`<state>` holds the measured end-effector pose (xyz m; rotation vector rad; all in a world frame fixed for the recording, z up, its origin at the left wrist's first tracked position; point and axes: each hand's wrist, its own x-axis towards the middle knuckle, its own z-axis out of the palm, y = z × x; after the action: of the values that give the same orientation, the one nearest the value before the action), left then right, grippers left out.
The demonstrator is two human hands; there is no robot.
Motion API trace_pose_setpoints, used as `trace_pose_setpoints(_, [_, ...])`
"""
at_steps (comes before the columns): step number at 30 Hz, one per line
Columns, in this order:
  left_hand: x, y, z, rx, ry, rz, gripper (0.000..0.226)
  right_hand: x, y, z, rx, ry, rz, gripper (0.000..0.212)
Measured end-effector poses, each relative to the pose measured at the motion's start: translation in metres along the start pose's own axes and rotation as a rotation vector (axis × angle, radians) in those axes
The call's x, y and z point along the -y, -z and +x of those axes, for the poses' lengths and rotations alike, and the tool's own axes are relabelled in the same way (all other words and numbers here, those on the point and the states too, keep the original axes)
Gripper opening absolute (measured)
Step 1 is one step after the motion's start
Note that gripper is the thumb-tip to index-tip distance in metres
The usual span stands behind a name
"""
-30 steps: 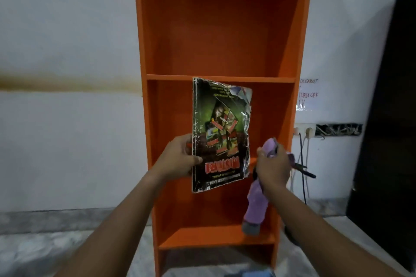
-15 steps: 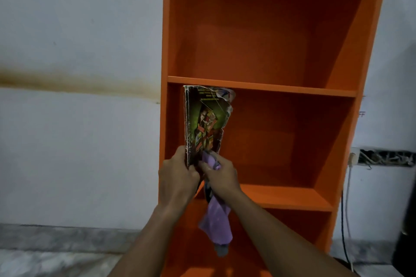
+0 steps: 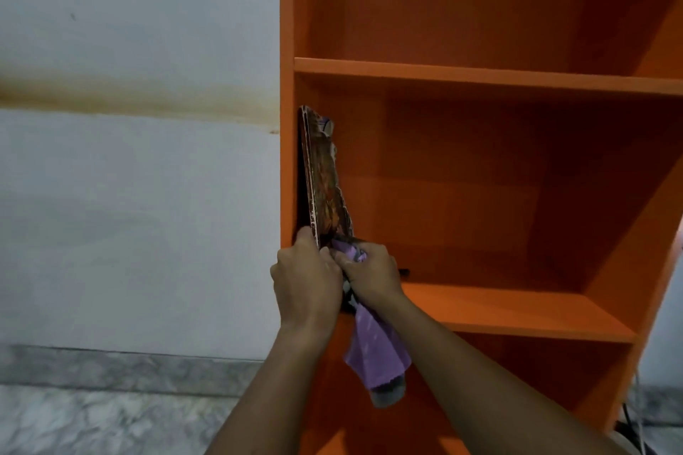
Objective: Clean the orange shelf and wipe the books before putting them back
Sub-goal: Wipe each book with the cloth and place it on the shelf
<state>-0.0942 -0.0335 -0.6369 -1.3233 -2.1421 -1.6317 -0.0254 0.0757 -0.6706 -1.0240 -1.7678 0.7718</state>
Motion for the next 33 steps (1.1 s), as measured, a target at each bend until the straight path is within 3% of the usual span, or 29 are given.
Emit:
trace_pose_setpoints(2, [0.001,0.001,-0.003,0.003,0.001,0.011,0.021,0.000,0.000,-0.002,-0.009,0.013,-0.028,0.057])
trace_pose_setpoints(9, [-0.003,0.011,-0.012,0.018,0.022,0.057,0.032,0.010,0.011,-0.024,-0.111,0.045,-0.074,0.021])
trace_pose_setpoints(12, [-0.009,0.022,-0.023,0.031,0.026,0.118,0.033,0.022,0.035,-0.050,-0.212,0.082,-0.038,0.040])
trace_pose_setpoints(16, [-0.024,0.033,-0.068,0.123,0.012,0.206,0.047,0.026,0.084,-0.124,-0.290,0.145,0.067,0.034])
trace_pose_setpoints(19, [-0.038,0.034,-0.132,0.318,0.029,0.249,0.054,-0.004,0.124,-0.200,-0.298,0.023,0.062,0.012])
trace_pose_setpoints(23, [-0.038,0.023,-0.219,0.560,0.098,0.205,0.051,-0.084,0.160,-0.270,-0.244,-0.375,-0.038,0.039])
trace_pose_setpoints(26, [-0.019,0.006,-0.311,0.785,0.255,0.162,0.036,-0.140,0.176,-0.328,-0.194,-0.616,-0.150,0.034])
trace_pose_setpoints(29, [0.008,-0.007,-0.393,0.986,0.388,0.181,0.038,-0.173,0.180,-0.388,-0.108,-0.697,-0.219,0.037])
trace_pose_setpoints(31, [0.027,-0.013,-0.430,1.074,0.452,0.219,0.039,-0.190,0.178,-0.422,0.043,-0.732,-0.354,0.048])
trace_pose_setpoints(33, [0.042,-0.021,-0.456,1.110,0.463,0.251,0.039,-0.208,0.177,-0.453,0.272,-0.765,-0.599,0.074])
